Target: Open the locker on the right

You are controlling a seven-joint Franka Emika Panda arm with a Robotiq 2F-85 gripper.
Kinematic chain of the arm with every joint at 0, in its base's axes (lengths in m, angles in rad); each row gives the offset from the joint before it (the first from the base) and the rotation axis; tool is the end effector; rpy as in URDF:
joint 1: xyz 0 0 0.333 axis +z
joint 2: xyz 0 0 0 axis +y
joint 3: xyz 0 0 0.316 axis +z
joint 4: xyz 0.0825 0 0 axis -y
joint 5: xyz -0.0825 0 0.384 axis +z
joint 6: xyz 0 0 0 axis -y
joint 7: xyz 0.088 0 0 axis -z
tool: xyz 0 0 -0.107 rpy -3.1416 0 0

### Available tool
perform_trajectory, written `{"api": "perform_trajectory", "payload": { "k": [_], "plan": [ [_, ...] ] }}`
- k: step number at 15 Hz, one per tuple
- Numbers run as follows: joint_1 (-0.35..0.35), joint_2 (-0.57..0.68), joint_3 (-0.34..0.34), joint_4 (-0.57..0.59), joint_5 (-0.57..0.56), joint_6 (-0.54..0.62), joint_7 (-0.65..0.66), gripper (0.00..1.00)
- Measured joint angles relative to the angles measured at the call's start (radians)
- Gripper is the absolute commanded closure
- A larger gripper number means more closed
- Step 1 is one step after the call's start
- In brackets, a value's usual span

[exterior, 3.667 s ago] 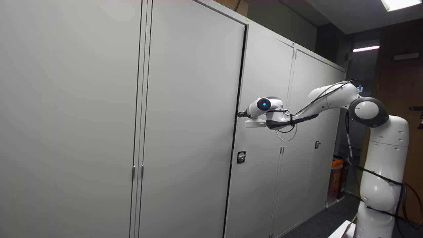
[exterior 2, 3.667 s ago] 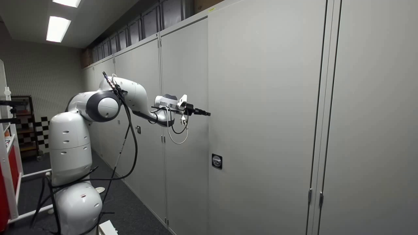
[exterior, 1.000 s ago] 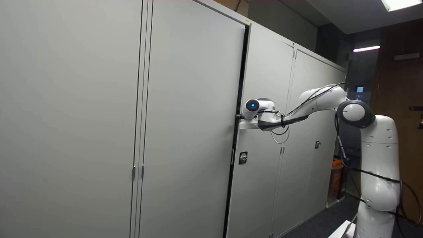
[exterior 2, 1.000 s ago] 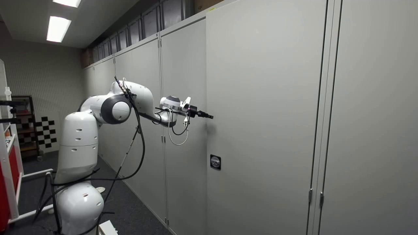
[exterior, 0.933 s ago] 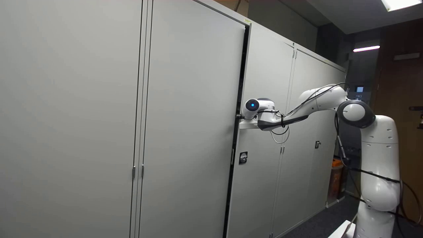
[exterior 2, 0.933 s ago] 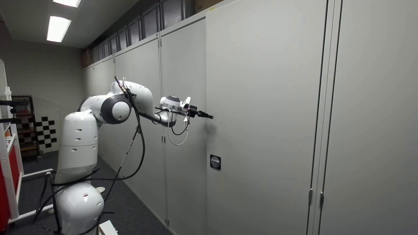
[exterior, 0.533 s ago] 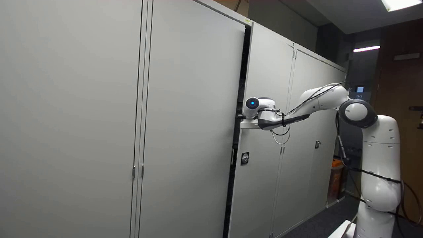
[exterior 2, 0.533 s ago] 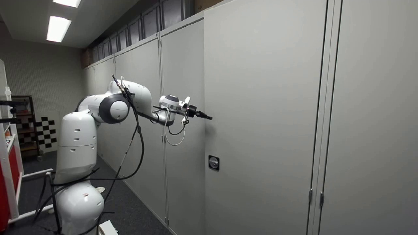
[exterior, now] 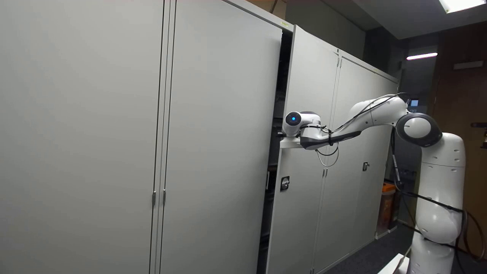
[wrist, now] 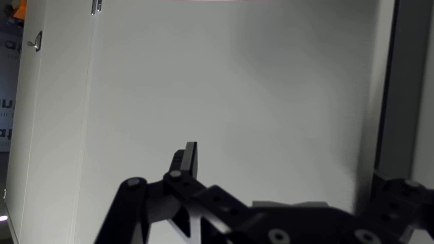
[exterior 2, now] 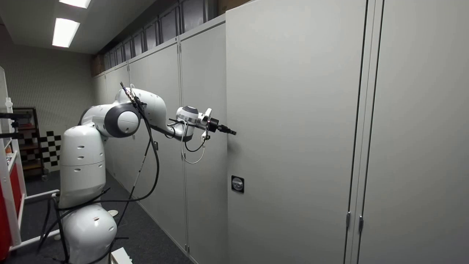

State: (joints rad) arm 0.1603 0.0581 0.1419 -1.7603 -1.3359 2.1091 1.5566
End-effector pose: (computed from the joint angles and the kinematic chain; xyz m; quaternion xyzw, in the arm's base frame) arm 0.6031 0.1380 0.5870 0.7696 -0.2658 0.5247 0.2485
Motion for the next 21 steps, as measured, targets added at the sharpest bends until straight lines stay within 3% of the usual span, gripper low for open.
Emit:
{"api": "perform_trajectory", "payload": {
  "k": [7, 21],
  "plan": [
    [0.012, -0.067, 0.026, -0.073, 0.004, -0.08, 0.0, 0.0],
    [0.013, -0.192, 0.045, -0.195, 0.078, -0.122, -0.002, 0.0]
  ]
}}
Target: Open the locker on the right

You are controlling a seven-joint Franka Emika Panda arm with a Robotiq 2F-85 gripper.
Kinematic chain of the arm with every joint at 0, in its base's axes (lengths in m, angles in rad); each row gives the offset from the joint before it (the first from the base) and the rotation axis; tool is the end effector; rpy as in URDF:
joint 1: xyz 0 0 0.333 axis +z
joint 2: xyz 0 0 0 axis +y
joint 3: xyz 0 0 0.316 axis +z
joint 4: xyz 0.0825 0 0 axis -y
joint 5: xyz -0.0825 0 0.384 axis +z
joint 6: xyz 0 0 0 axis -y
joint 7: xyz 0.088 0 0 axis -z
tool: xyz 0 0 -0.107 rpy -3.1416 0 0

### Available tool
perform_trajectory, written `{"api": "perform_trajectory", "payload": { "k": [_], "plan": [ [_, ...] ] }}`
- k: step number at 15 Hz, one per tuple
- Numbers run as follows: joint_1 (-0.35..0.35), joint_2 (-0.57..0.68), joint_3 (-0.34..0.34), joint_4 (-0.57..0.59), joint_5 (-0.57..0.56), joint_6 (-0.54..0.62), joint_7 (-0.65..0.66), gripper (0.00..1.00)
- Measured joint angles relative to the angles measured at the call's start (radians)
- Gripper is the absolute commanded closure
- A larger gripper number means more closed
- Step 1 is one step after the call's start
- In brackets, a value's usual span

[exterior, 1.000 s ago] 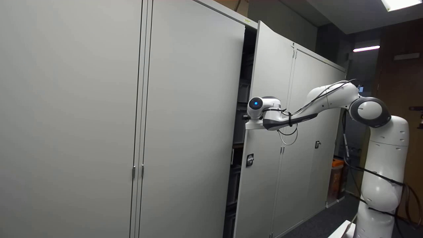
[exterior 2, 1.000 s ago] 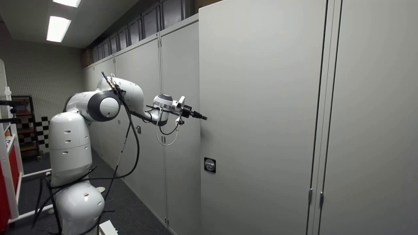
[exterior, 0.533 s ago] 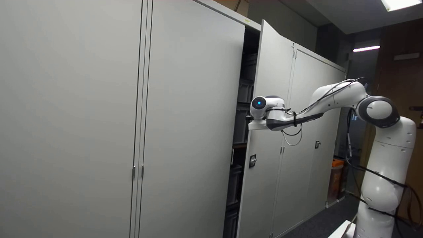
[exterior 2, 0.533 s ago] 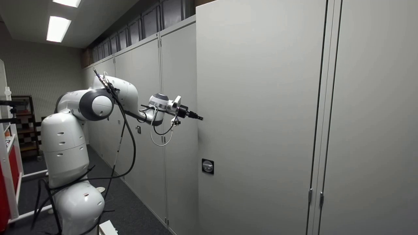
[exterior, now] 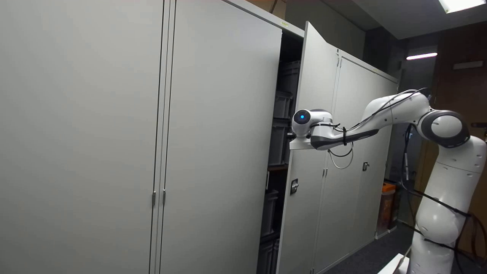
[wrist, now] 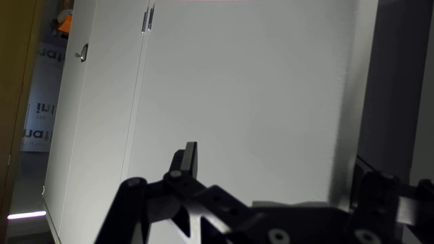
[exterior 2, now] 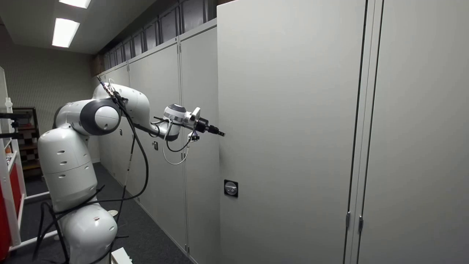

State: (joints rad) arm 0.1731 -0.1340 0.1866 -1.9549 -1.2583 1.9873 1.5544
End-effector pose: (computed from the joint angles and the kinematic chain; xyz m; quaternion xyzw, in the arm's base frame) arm 0.5316 0.1425 0.5930 0.7694 -0.2896 0.4991 0.2741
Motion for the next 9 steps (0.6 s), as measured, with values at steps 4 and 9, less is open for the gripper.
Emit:
{"api": "perform_trajectory", "payload": {
  "k": [4, 9],
  "plan": [
    [0.0, -0.037, 0.004, -0.036, 0.015, -0.012, -0.003, 0.0],
    [0.0, -0.088, 0.011, -0.082, 0.041, -0.037, -0.014, 0.0]
  ]
}}
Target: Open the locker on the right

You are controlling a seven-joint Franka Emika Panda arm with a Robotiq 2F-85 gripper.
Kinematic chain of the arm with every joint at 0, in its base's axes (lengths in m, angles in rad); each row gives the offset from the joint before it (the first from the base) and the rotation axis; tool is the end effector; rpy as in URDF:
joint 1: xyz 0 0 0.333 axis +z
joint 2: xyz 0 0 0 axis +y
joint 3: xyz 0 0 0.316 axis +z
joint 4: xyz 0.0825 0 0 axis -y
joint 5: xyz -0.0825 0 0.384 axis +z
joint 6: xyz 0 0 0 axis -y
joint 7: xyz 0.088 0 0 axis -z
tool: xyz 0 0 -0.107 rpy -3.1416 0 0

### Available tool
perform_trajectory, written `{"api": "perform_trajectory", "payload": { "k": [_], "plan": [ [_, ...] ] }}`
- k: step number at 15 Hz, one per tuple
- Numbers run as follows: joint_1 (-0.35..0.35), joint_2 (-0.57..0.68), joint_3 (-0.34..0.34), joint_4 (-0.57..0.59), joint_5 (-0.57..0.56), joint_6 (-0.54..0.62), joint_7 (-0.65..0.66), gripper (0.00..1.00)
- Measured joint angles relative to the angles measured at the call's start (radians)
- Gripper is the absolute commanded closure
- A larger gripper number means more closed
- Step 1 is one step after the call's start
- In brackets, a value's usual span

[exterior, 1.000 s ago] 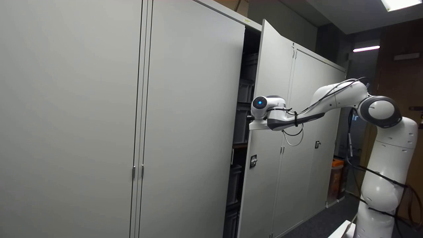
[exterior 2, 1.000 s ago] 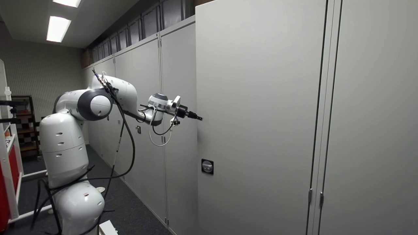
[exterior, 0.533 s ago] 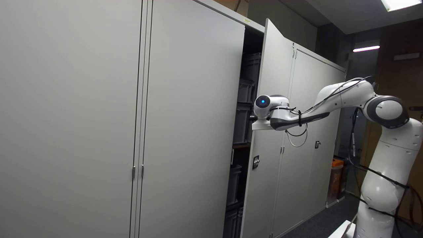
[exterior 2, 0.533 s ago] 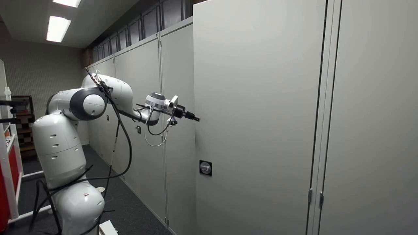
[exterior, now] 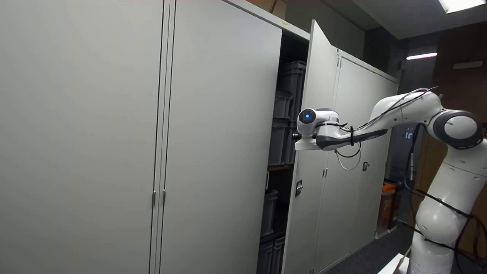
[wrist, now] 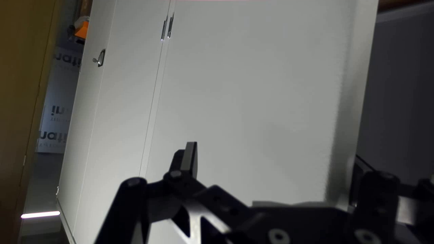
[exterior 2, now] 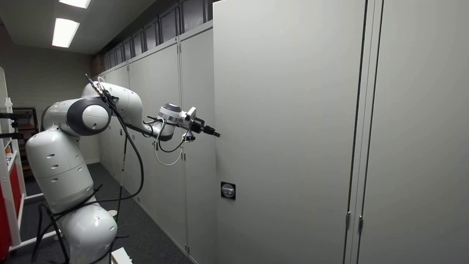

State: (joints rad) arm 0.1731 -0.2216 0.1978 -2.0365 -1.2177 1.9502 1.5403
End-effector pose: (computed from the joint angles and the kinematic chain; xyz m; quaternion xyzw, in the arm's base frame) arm 0.5010 0.1371 0.5952 0.7700 -0.2989 0.4867 0.2845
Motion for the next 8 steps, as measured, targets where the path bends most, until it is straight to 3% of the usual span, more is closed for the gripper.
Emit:
{"api": "perform_trajectory", "payload": {
  "k": [8],
  "plan": [
    [0.0, -0.074, 0.001, -0.066, 0.028, -0.01, -0.022, 0.0]
  ]
}}
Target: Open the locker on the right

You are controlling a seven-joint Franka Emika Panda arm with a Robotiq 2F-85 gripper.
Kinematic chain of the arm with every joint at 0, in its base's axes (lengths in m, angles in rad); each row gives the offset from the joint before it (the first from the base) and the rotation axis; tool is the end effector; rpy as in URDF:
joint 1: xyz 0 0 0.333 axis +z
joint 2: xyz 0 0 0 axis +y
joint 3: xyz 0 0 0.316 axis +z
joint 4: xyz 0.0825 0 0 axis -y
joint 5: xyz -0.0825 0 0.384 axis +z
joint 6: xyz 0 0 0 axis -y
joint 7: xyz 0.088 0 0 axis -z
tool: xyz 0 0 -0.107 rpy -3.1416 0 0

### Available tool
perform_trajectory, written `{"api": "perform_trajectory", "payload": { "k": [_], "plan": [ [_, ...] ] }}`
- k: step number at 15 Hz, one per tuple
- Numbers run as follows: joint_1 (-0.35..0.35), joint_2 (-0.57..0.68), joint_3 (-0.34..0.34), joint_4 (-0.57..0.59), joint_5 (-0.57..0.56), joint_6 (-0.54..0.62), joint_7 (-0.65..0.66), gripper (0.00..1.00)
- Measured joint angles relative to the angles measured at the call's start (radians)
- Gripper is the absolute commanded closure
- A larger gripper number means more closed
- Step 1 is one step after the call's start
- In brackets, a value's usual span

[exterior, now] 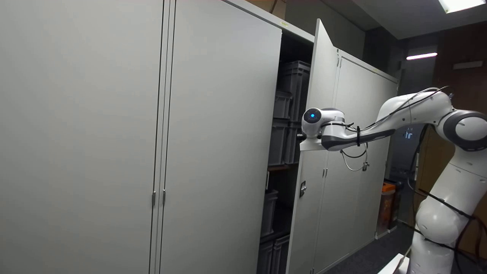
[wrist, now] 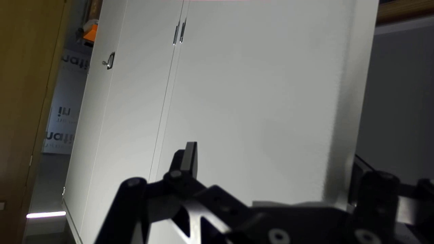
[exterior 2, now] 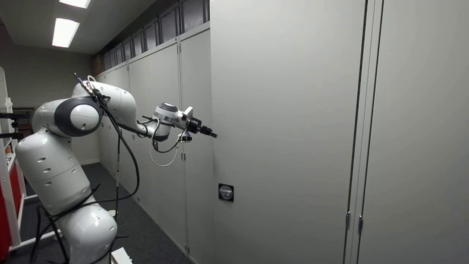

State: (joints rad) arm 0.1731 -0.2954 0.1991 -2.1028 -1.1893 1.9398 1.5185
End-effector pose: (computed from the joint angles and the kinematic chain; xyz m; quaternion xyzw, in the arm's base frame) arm 0.4773 0.1303 0.5971 0.7723 -0.3002 0.4789 0.2900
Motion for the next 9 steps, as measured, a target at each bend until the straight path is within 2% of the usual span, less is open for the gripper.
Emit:
{"api": "perform_trajectory", "payload": {
  "k": [9],
  "plan": [
    [0.0, -0.074, 0.0, -0.064, 0.029, -0.011, -0.02, 0.0]
  ]
}}
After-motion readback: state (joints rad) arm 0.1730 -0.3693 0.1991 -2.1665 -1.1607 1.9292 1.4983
